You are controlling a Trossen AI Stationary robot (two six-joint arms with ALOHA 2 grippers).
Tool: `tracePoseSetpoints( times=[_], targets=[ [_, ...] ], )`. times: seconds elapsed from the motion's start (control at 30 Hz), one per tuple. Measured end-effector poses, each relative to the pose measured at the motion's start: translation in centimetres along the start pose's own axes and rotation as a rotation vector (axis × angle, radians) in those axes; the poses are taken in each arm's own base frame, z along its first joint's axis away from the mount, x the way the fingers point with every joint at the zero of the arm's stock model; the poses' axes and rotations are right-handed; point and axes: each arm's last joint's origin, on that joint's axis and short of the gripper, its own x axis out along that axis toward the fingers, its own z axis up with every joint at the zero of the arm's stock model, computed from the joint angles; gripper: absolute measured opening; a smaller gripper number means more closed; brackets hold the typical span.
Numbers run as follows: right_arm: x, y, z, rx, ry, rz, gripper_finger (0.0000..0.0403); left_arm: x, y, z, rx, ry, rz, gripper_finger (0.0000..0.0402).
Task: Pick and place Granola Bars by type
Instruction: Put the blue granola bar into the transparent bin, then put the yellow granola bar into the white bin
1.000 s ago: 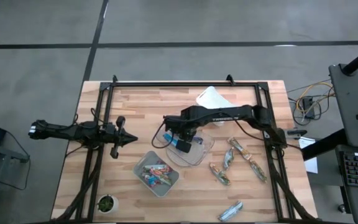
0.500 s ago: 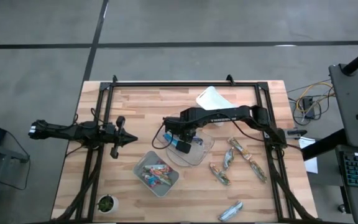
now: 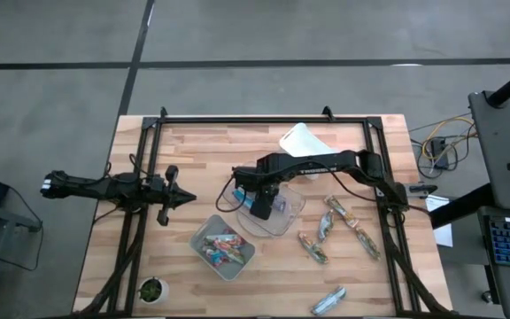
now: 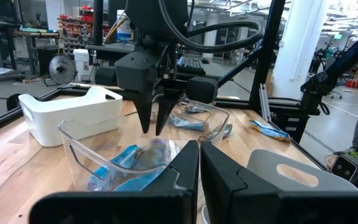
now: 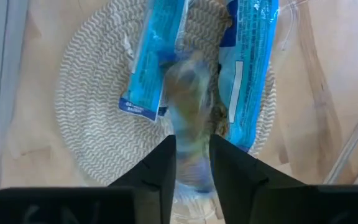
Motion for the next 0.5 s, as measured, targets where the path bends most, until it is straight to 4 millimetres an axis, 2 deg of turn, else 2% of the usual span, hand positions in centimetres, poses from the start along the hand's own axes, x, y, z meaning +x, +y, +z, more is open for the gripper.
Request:
tracePoseSetpoints(
  times=[0.27, 0.5],
  targets=[
    [-0.02, -0.03, 0.02, 0.003, -0.001, 0.001, 0.0135, 0.00, 0.00, 0.00, 0.000, 0.000, 0.000, 0.0000],
    [-0.03, 0.00, 0.00, 0.003, -0.001, 0.003, 0.0154, 0.00, 0.00, -0.01, 0.000, 0.000, 0.000, 0.0000]
  ],
)
